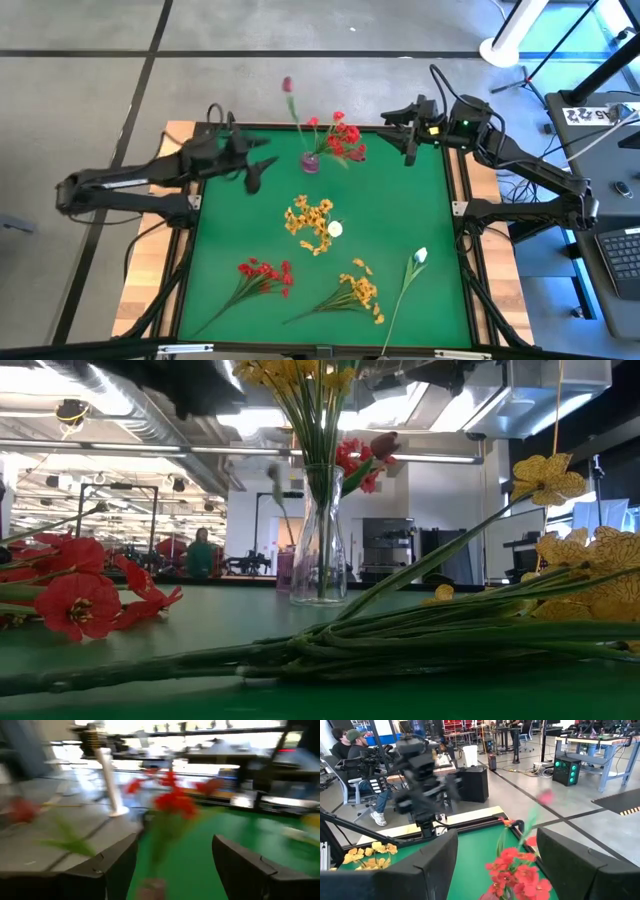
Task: Sort flowers into vase by color
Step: Put the white flower into the transparent vase
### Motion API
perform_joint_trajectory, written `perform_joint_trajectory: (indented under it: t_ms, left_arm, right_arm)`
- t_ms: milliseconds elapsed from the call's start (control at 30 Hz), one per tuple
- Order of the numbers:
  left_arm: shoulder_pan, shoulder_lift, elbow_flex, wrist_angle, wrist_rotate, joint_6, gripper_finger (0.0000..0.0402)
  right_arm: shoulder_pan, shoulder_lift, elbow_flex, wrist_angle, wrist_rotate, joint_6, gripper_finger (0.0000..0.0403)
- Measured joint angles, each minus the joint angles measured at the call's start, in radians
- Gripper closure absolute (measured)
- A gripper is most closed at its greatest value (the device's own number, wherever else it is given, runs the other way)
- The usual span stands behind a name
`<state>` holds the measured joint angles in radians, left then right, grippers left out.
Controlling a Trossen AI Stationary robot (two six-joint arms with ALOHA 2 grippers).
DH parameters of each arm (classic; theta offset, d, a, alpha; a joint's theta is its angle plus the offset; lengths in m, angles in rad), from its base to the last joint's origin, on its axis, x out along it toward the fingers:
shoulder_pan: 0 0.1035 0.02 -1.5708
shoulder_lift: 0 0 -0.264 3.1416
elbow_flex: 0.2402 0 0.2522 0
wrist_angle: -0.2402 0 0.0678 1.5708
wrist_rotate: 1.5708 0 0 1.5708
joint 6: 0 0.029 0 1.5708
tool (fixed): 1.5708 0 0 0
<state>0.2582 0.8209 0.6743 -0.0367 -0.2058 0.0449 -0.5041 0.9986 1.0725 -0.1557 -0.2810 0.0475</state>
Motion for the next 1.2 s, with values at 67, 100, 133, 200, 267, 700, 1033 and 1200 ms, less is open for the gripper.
perform_joint_trajectory:
  t_ms: [67,100,133,200,267,700,1033,1200]
  left_arm:
    - [-0.100,-0.060,0.000,-0.076,-0.016,-0.037,0.0153]
    - [-0.153,-0.081,0.000,-0.106,-0.038,-0.053,0.0153]
    - [-0.206,-0.099,0.000,-0.133,-0.070,-0.070,0.0153]
    - [-0.312,-0.118,0.000,-0.172,-0.160,-0.092,0.0153]
    - [-0.411,-0.117,0.000,-0.179,-0.273,-0.093,0.0153]
    - [-0.718,0.000,0.095,-0.192,-0.482,-0.132,0.0153]
    - [-0.934,0.338,0.219,-0.210,-0.429,-0.316,0.0153]
    - [-0.965,0.502,0.288,-0.214,-0.413,-0.391,0.0154]
  right_arm:
    - [0.000,-0.006,0.000,0.002,0.000,0.000,0.0134]
    - [0.000,-0.010,0.000,0.003,0.000,0.000,0.0134]
    - [0.000,-0.013,0.000,0.004,0.000,0.000,0.0134]
    - [0.000,-0.017,0.000,0.014,0.000,0.000,0.0134]
    - [0.000,-0.023,0.000,0.022,-0.001,0.004,0.0134]
    - [0.000,-0.099,0.000,0.024,-0.083,0.073,0.0134]
    - [0.000,-0.231,0.000,-0.021,-0.085,0.105,0.0134]
    - [0.000,-0.251,0.000,-0.077,-0.069,0.106,0.0134]
